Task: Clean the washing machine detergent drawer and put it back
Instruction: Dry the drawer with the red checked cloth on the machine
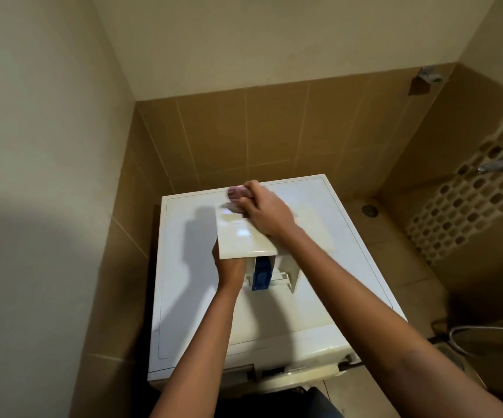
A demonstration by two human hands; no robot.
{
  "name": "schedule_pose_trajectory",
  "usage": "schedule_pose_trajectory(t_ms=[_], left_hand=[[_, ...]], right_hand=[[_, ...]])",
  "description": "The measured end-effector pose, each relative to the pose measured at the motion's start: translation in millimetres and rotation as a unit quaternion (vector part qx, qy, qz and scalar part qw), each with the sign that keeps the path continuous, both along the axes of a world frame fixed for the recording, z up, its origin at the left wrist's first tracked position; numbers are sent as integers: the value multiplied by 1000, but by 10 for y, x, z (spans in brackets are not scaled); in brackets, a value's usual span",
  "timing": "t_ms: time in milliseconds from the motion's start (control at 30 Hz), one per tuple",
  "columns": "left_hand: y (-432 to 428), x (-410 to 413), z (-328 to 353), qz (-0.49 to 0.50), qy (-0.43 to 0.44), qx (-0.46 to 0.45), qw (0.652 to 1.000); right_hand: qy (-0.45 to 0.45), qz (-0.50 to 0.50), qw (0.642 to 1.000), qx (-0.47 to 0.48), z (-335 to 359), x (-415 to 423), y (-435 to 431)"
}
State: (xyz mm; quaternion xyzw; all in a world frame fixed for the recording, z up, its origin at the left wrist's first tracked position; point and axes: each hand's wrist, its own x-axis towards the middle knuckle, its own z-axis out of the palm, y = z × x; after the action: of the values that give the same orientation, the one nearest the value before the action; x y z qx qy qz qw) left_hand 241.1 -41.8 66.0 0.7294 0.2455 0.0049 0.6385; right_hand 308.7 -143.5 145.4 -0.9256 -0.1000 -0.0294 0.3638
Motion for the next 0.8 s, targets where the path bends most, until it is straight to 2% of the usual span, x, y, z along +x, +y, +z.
schedule_pose_trajectory(t_ms=[100,200,300,400,533,700,800], left_hand=[[48,-44,58,44,-52,-36,997],[19,-18,143,45,-115,-50,991],[-62,11,206,13,-153,-39,987],[-120,42,307,-17,-171,-32,985],[-170,55,351,11,-157,-119,980],[-153,1,330,-14,-184,-38,982],[-179,21,335,0,-184,-38,982]], right_hand=[[17,-70,996,-59,-144,61,-508],[31,-103,993,-39,-228,-16,-810],[-2,-126,991,-36,-233,-148,-775],[-31,-84,996,12,-115,-295,-423],[-75,-34,997,-11,-67,-419,-84],[-77,1,996,32,-33,-500,-164],[-101,47,992,54,31,-572,-130]])
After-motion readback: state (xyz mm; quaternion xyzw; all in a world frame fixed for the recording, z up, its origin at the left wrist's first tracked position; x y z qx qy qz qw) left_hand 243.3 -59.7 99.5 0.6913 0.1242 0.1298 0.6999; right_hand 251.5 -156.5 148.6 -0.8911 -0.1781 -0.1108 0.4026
